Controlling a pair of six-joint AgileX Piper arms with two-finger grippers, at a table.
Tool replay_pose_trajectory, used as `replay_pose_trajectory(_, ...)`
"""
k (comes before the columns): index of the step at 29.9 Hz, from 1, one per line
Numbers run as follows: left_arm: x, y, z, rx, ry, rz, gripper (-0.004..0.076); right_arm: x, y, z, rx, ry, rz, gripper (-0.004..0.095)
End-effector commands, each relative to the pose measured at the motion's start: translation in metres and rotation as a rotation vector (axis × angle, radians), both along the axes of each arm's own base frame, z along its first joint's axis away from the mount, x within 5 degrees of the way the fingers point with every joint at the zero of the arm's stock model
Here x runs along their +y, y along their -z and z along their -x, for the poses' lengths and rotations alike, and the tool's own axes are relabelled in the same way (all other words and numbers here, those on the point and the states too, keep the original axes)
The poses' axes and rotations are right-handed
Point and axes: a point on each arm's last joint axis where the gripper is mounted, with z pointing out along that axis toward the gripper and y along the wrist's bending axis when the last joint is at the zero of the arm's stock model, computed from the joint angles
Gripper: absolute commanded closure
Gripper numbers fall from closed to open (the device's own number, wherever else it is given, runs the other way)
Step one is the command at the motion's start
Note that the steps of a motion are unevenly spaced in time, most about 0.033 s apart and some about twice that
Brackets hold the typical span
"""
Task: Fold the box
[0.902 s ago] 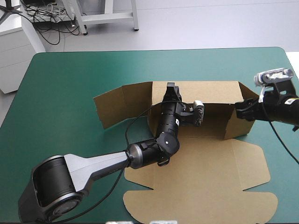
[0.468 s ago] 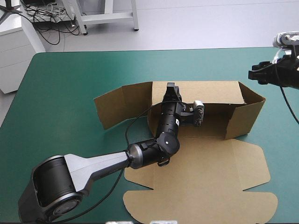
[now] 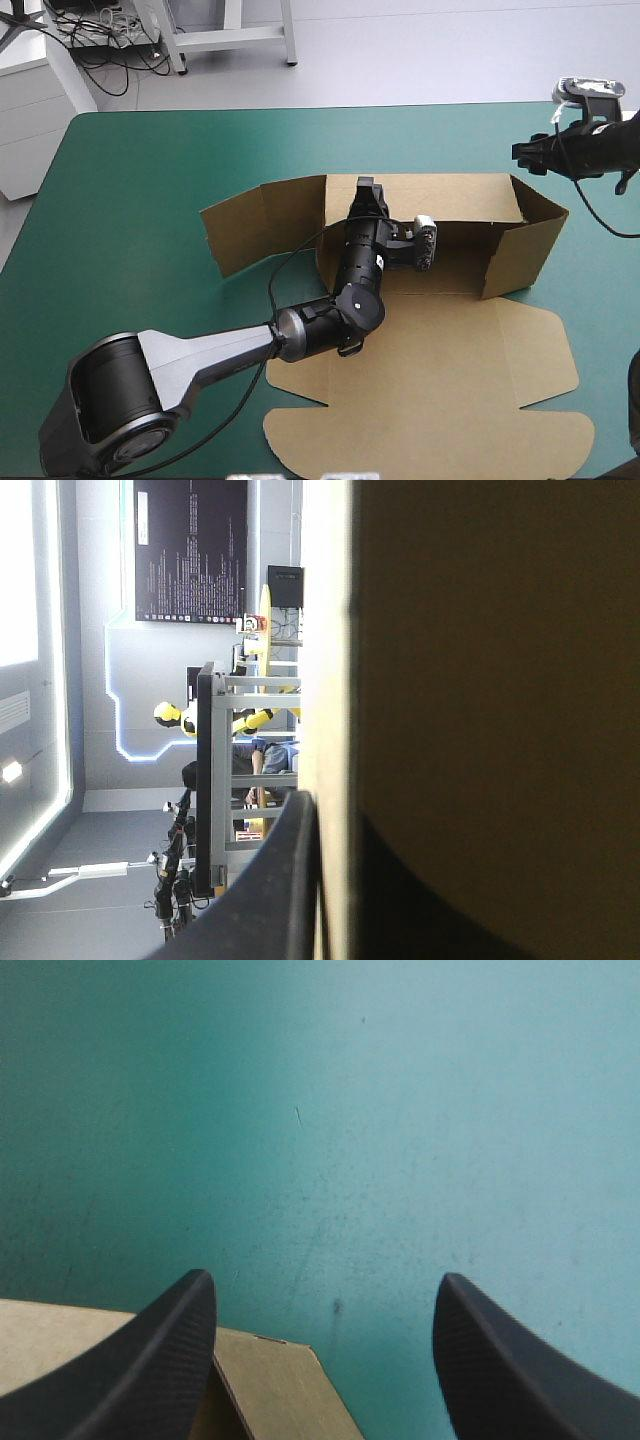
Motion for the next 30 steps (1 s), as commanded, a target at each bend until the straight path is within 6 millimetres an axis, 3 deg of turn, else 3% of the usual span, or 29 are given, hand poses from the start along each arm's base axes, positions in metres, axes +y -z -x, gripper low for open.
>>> replay_pose_trajectory(1,-0.001,-0.026,0.006,-0.052,0.035,0.054,0.0734,0.0,-0.021,0.006,-0.076,0.003,0.003,0.0333)
replay_pose_trajectory(7,-0.001,-0.026,0.006,-0.052,0.035,0.054,0.0734,-0.003,-0.013,0.01,0.0,-0.01,0.068,0.0333)
replay_pose_trajectory(14,-0.001,-0.026,0.006,-0.054,0.032,0.054,0.0734,-0.024,-0.01,0.014,0.022,0.062,0.072,0.0333)
replay_pose_trajectory(19,-0.001,-0.026,0.006,-0.054,0.032,0.054,0.0734,-0.033,0.005,0.02,0.098,0.029,0.079,0.0333)
replay_pose_trajectory(25,-0.001,-0.026,0.006,-0.053,0.032,0.054,0.0734,-0.024,0.036,0.024,0.159,-0.032,-0.005,0.0333)
replay_pose_trajectory(30,0.0,-0.026,0.006,-0.051,0.023,0.057,0.0734,-0.016,0.047,0.038,0.117,-0.047,-0.044,0.0333)
